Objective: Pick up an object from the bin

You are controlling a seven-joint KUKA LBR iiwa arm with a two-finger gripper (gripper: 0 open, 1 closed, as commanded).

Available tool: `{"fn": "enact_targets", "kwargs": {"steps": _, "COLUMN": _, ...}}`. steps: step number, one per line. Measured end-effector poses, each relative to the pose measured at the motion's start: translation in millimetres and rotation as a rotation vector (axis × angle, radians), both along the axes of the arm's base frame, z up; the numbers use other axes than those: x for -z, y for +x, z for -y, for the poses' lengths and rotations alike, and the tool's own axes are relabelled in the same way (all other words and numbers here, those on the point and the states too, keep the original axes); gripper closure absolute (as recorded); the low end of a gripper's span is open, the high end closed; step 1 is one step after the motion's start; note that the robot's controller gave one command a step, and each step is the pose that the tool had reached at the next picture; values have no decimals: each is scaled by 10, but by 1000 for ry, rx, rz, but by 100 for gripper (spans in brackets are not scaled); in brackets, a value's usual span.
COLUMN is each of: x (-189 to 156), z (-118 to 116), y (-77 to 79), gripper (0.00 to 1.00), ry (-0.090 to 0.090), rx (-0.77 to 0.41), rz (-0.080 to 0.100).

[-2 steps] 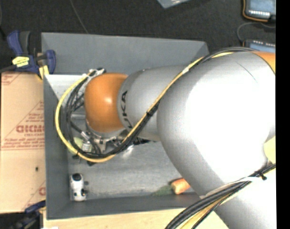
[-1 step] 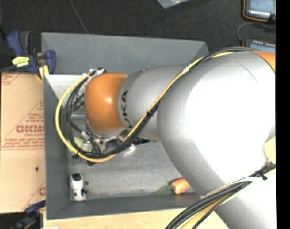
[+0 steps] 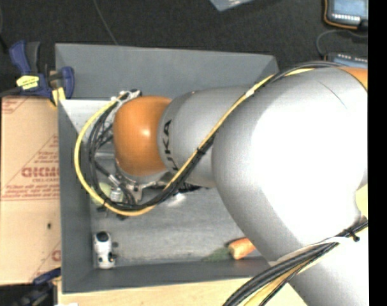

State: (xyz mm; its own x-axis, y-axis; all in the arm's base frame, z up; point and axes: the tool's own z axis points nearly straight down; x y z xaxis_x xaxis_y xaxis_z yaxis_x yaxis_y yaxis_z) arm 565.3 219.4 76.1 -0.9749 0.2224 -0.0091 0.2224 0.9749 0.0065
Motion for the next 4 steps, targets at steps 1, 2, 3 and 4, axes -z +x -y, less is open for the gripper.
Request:
{"fn": "enact_targets", "kwargs": {"steps": 1, "x": -80, "z": 1, "y": 2, "gripper": 100, "ry": 1, "rx": 0, "rz": 0}}
{"fn": "enact_targets", "kwargs": {"steps": 2, "x": -197, "z": 6, "y": -9, "gripper": 100, "ry": -1, "rx": 1, "rz": -4}}
{"fn": "enact_targets", "kwargs": {"steps": 3, "x": -413, "z": 9, "y": -13, "gripper": 100, "ry": -1, "rx": 1, "rz": -6}}
{"fn": "enact_targets", "kwargs": {"steps": 4, "x": -626, "z": 6, "y": 2, "gripper": 100, "ry": 1, "rx": 2, "rz": -1}}
